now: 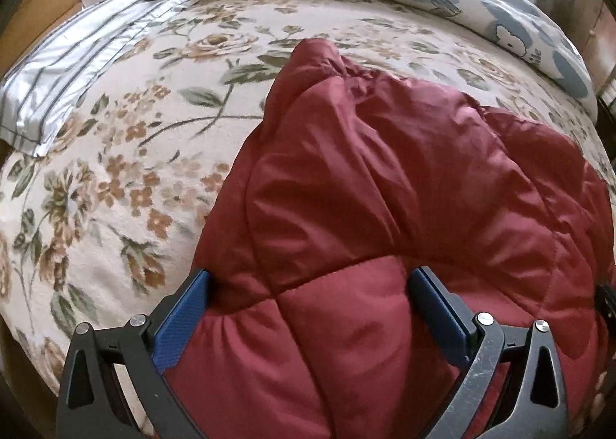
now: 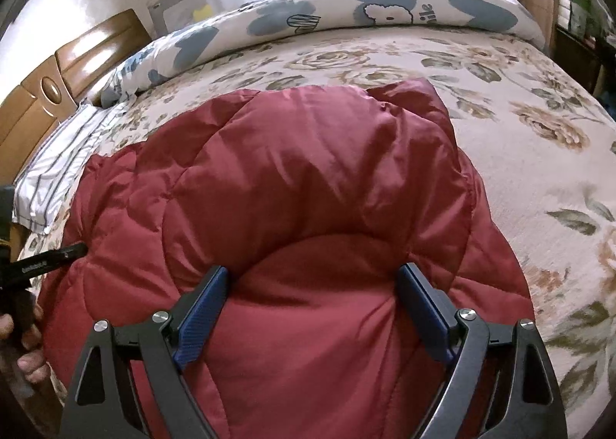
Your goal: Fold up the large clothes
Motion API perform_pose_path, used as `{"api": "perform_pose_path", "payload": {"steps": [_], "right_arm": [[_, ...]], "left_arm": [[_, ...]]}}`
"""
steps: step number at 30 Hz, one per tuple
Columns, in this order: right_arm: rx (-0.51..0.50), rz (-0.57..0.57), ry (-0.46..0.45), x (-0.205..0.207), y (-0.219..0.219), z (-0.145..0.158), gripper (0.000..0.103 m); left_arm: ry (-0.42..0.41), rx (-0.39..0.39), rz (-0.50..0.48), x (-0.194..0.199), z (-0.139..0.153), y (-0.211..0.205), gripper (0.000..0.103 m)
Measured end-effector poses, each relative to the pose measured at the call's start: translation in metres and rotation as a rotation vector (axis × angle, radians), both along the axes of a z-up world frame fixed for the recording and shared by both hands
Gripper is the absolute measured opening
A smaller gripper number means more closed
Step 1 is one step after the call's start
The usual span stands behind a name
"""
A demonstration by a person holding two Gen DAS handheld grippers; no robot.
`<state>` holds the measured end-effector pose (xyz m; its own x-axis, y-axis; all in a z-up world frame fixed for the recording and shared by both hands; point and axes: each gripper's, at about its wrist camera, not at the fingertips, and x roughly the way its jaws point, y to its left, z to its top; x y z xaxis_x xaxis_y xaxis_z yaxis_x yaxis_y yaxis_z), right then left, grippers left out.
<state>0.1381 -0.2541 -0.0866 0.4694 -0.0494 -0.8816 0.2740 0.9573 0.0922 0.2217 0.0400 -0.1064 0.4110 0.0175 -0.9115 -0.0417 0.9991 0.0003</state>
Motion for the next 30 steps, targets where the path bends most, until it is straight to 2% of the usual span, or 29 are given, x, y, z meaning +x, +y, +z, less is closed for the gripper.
{"api": "perform_pose_path", "payload": {"steps": [5,9,14,18,24,30], "right_arm": [[-0.001,-0.005,-0.006,0.0,-0.001,-0.002,0.089],[-0.003,-0.003,-0.003,0.0,-0.001,-0.002,0.089],[-0.001,-0.005,-0.011,0.0,-0.001,0.0,0.089],[-0.013,-0.004,-0.036,-0.015,0.006,0.016,0.089],[-0.045,0.048,-0.08,-0.057,0.026,0.041,0.091],[-0.03,0.028,-0.047,-0.092,0.013,0.023,0.09]], "left_arm": [[-0.013,0.01,-0.001,-0.001,-0.002,0.001,0.103],[-0.038,0.005,0.004,-0.014,0.011,0.002,0.102],[-0.095,-0.041,-0.03,-0.058,0.042,0.0,0.101],[-0.123,-0.049,-0.09,-0.099,0.058,-0.012,0.101],[-0.087,-0.014,-0.144,-0.131,0.052,-0.026,0.101],[-0.071,0.009,-0.136,-0.133,0.04,-0.025,0.103]]}}
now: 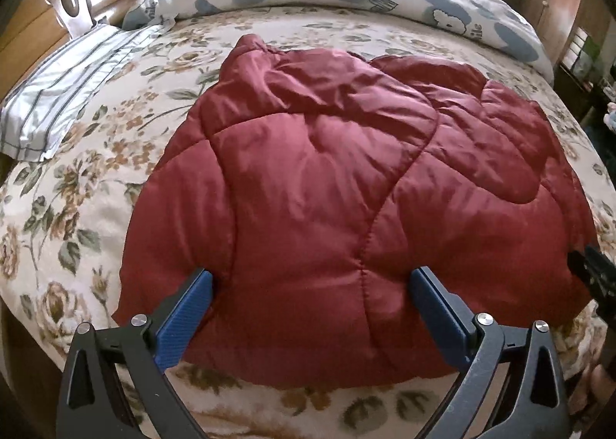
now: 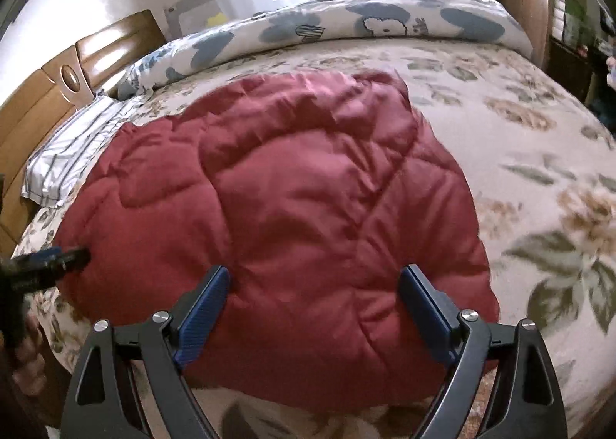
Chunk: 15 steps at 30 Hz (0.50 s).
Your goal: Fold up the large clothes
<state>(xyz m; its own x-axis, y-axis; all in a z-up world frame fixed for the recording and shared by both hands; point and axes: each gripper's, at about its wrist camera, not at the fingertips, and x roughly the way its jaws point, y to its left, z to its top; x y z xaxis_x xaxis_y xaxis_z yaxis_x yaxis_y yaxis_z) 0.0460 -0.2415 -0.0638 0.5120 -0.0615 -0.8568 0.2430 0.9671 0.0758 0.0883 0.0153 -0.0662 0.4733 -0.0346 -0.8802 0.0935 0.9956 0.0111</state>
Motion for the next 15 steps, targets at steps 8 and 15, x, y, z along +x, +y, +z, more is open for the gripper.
{"api": "perform_pose_path", "payload": {"steps": [8,15], "right_arm": [[-0.028,-0.031,-0.013,-0.002,0.002,-0.003,0.091],[-0.105,0.059,-0.081,-0.017,0.037,0.027,0.091]], "left_arm": [[-0.016,0.042,-0.001,0.0,-0.008,-0.012,0.103],[-0.025,0.045,-0.002,-0.001,-0.011,-0.013,0.103]]}}
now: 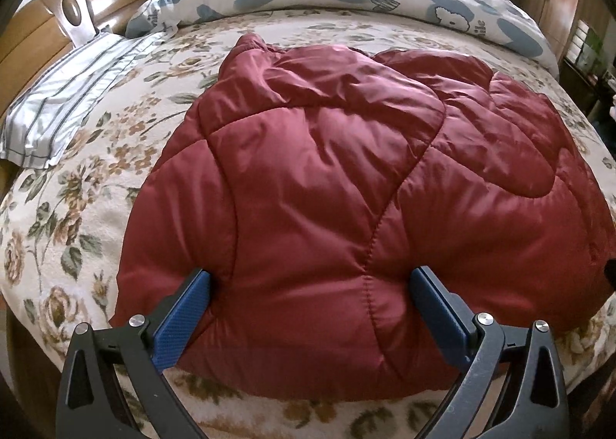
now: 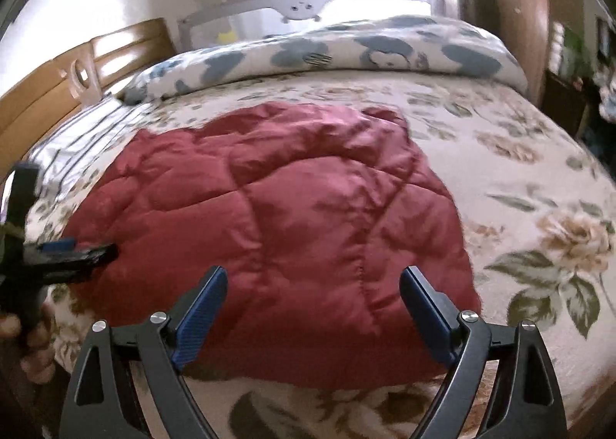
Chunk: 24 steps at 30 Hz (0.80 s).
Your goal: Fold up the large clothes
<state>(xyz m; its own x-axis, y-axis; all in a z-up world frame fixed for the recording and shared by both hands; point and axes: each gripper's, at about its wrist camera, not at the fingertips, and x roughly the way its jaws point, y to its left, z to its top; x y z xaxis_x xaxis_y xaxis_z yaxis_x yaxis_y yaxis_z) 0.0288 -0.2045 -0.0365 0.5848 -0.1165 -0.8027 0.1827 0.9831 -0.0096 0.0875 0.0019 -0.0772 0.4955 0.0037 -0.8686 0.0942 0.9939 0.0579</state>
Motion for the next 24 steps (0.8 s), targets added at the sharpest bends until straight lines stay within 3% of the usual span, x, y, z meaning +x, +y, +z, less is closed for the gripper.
{"api": "perform_pose_path", "payload": {"steps": [4,8,24], "right_arm": [[-0.007,0.026,0.076,0.009,0.011,-0.026,0.091],[-0.008,0.021,0.075,0.011,0.005,-0.037,0.096],[0.058,-0.003,0.054,-0.003,-0.001,-0.022,0.096]], "left_arm": [[0.001,-0.002,-0.003,0.0,0.0,0.001,0.103],[0.009,-0.007,-0.008,-0.004,0.005,0.003,0.103],[0.006,-0.021,-0.005,-0.025,0.014,0.009,0.102]]}}
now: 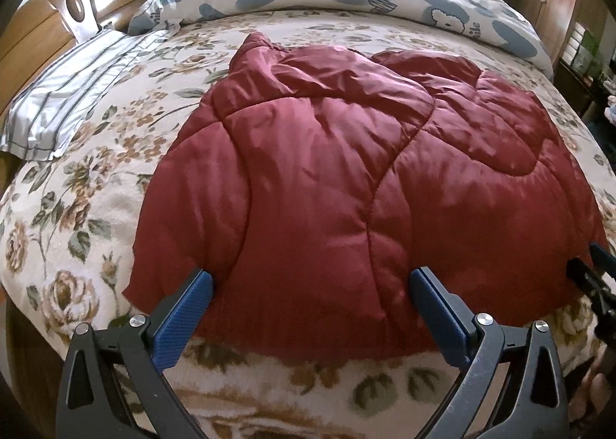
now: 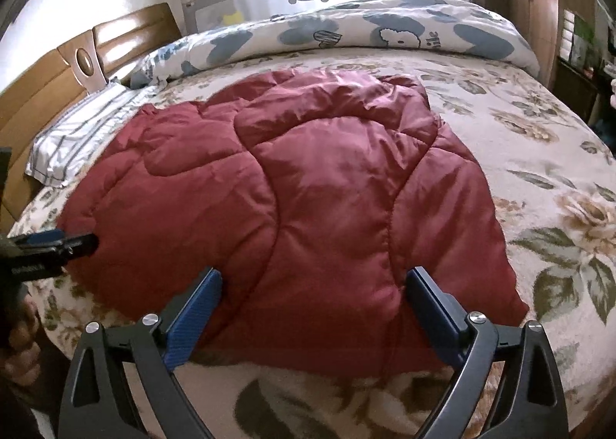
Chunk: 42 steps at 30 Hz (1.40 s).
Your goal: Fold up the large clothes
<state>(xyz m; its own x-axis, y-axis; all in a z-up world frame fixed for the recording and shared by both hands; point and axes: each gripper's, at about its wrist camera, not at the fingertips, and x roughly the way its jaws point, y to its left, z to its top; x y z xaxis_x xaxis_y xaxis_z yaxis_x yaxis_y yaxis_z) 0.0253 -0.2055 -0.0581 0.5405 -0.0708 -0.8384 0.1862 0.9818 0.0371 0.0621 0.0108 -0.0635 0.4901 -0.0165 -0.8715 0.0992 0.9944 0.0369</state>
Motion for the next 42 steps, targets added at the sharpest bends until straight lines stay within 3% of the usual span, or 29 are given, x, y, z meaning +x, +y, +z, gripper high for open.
{"api": "perform_pose_path", "payload": {"steps": [7,16,21,30,42], "right_arm": [[0.026,0.042,-0.012,-0.022,0.014,0.021,0.097],[0.093,0.099,0.106,-0.05,0.033,0.007,0.098],[0.107,0.115,0.128,-0.053,0.04,0.016,0.098],[0.077,0.144,0.071,-0.048,0.05,0.058,0.102],[0.073,0.101,0.102,-0.025,0.039,0.045,0.102]], "left_arm": [[0.029,0.033,-0.002,-0.024,0.0,0.002,0.102],[0.052,0.136,-0.019,-0.057,-0.007,-0.01,0.102],[0.044,0.144,-0.03,-0.067,0.009,-0.014,0.102],[-0.003,0.12,-0.038,-0.076,0.047,-0.013,0.102],[-0.013,0.113,-0.036,-0.065,0.051,-0.016,0.102]]}}
